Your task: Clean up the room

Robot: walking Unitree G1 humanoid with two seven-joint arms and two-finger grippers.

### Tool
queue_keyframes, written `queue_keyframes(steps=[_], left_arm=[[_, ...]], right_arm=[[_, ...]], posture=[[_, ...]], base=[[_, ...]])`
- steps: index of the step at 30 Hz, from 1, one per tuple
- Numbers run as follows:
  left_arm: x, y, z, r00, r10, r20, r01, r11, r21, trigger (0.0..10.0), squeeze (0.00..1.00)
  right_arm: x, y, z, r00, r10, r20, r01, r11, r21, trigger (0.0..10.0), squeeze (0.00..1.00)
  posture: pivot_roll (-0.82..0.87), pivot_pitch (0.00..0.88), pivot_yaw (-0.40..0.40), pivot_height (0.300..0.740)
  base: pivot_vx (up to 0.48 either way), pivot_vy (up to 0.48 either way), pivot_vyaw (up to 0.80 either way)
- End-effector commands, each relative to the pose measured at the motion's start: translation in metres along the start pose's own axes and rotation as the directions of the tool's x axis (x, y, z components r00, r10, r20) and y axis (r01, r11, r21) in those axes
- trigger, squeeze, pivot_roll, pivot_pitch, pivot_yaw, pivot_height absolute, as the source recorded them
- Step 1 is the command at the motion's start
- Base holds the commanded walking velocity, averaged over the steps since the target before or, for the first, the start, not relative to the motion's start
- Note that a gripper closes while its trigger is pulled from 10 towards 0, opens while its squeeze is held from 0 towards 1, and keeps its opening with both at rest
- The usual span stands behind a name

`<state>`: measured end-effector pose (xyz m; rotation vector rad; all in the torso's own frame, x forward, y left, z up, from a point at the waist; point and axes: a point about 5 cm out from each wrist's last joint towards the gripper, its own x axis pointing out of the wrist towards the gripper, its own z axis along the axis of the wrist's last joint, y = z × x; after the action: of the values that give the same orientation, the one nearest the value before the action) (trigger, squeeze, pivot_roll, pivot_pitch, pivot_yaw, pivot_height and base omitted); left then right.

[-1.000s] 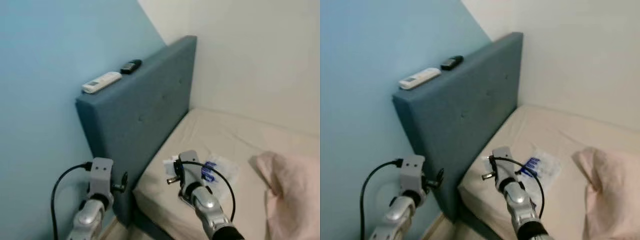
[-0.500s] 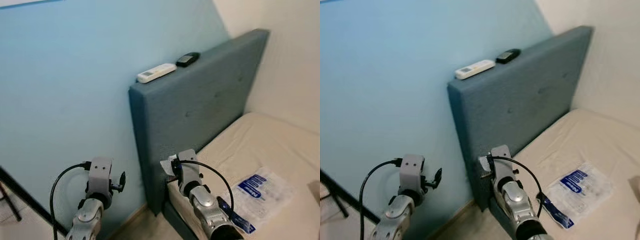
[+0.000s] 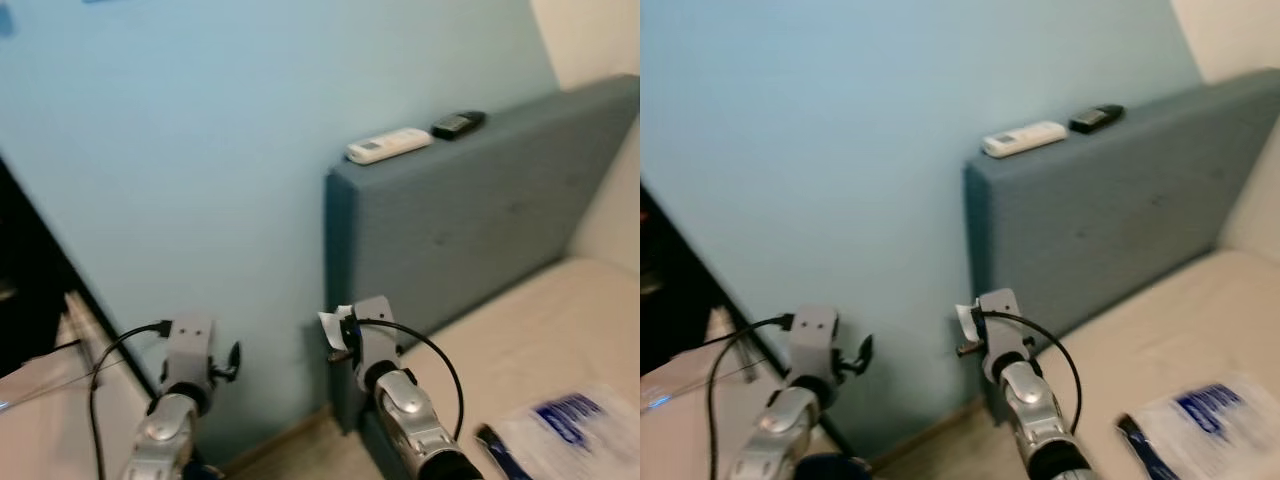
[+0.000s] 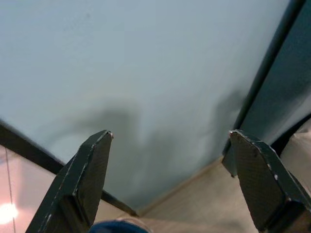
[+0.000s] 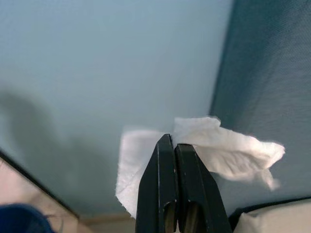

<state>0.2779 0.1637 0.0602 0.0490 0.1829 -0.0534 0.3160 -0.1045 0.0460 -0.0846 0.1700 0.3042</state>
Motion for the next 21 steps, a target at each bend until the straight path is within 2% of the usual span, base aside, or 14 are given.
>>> queue_keyframes(steps=[1,21], left_arm=[[-0.0007,0.0021,-0.0018,1.000,0.008,-0.013,-0.008,1.000,0.013,10.0,0.00],[-0.0002,0.0024,-0.0026,1.000,0.009,-0.019,-0.009,1.000,0.020,10.0,0.00]], right_arm=[[-0.0008,0.0006,-0.0024,1.000,-0.001,-0.010,0.001,1.000,0.012,10.0,0.00],[-0.0017,0.0023,-0.0041,1.000,0.003,-0.013,-0.003,1.000,0.015,10.0,0.00]], posture=[[0.05,0.053,0.024,0.740],[0.04,0.042,0.026,0.740]], base=[[0.000,0.000,0.80],[0.000,0.000,0.80]])
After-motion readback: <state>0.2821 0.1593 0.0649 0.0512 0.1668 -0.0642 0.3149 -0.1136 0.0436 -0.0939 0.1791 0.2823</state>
